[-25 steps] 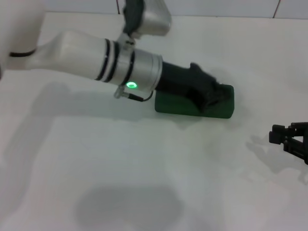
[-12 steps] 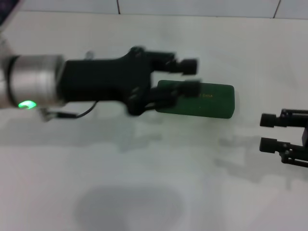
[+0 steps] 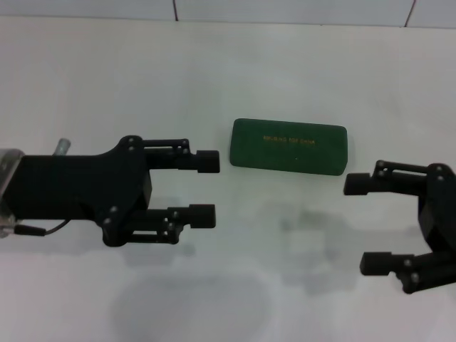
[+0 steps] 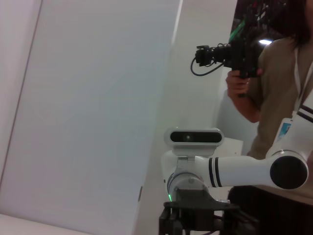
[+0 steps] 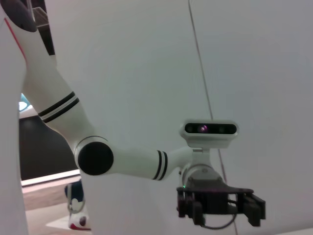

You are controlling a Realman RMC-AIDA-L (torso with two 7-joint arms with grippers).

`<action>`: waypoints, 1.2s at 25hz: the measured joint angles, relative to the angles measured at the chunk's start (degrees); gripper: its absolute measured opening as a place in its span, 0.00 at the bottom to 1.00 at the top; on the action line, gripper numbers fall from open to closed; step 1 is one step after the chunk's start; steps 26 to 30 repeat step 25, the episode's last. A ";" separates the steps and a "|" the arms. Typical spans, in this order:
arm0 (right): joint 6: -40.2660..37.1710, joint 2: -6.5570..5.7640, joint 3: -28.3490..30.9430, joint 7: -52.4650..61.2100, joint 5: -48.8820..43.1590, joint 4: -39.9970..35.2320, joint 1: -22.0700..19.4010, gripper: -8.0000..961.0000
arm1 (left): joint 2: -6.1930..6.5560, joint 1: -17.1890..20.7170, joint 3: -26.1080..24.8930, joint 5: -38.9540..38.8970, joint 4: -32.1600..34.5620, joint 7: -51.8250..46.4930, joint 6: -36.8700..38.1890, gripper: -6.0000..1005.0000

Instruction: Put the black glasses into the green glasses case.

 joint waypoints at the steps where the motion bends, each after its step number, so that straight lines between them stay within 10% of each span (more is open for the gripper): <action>1: 0.04 0.09 -0.62 -0.05 0.30 0.56 0.19 0.85 | 0.02 0.32 0.00 0.00 -0.30 0.60 0.01 0.68; 30: 3.81 0.19 -5.63 -4.46 5.76 3.41 1.82 0.90 | 0.26 1.74 -0.06 2.60 -2.21 1.46 0.33 0.67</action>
